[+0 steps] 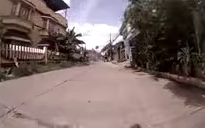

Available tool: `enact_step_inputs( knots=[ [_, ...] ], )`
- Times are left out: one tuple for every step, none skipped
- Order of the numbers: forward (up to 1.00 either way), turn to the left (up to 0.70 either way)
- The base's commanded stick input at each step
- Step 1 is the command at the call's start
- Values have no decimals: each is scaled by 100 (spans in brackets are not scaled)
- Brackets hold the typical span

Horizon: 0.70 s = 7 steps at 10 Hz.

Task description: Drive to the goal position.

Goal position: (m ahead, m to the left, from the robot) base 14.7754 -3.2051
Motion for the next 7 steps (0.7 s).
enact_step_inputs(
  knots=[
    [70, 2],
    [70, 2],
    [70, 2],
    [70, 2],
    [70, 2],
    [70, 2],
    [70, 2]
  ],
)
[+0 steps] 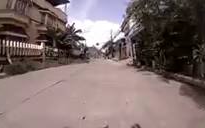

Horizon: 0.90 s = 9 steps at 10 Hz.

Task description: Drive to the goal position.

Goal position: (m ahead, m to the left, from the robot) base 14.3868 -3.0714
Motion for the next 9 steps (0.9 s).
enact_step_inputs(
  knots=[
    [70, 2],
    [70, 2],
    [70, 2],
    [70, -3],
    [70, -32],
    [70, -33],
    [70, 2],
    [70, 2],
    [70, 2]
  ],
)
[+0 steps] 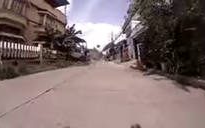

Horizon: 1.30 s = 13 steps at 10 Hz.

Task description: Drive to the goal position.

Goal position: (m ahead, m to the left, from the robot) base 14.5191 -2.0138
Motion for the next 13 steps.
enact_step_inputs(
  knots=[
    [70, 2],
    [70, 2],
    [70, 2],
    [70, 2],
    [70, 2],
    [70, 2],
    [70, 2],
    [70, 2],
    [70, 2],
    [70, 2],
    [70, 2],
    [70, 2],
    [70, 2]
  ],
)
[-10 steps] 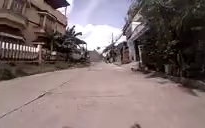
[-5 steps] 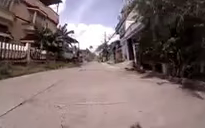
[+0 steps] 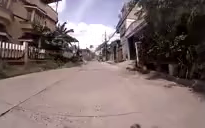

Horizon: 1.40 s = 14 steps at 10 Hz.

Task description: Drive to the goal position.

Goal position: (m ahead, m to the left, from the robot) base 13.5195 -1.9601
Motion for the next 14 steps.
enact_step_inputs(
  knots=[
    [70, 2],
    [70, 2],
    [70, 2],
    [70, 2],
    [70, 2],
    [70, 2],
    [70, 2],
    [70, 2],
    [70, 2],
    [70, 2],
    [70, 2],
    [70, 2],
    [70, 2],
    [70, 2]
  ],
)
